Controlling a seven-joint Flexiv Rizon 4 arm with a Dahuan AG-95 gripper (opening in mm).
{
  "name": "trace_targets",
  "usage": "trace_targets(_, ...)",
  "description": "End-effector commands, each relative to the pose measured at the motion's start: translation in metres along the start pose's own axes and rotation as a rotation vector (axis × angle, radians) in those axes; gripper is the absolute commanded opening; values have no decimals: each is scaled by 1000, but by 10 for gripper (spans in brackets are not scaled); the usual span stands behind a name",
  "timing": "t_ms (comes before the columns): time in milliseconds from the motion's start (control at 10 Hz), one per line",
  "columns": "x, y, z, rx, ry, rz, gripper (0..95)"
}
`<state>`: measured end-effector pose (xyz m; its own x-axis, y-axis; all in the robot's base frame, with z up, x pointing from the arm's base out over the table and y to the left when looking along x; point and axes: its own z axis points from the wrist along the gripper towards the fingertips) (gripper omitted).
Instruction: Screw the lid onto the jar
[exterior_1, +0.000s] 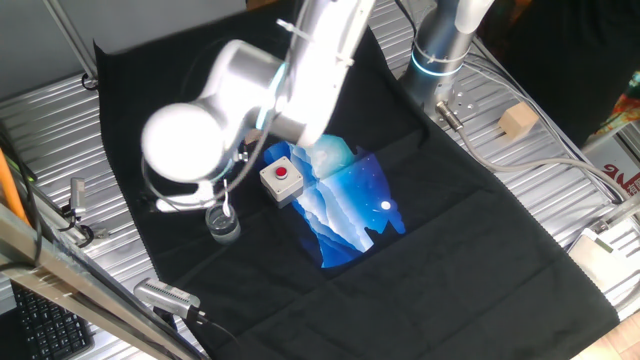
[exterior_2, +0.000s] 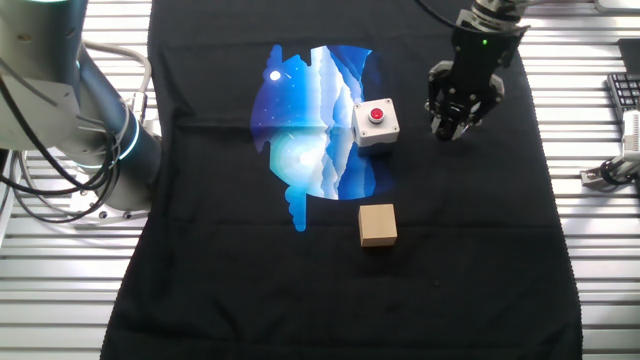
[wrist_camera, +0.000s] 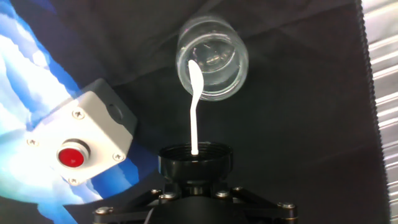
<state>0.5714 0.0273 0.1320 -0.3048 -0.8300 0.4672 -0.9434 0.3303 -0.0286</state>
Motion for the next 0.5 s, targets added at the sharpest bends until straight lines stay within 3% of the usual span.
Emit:
trace_targets(100,-1,1,-1,33,25,-35,0)
trace_targets(500,-6,-1,0,41,43,-34,0)
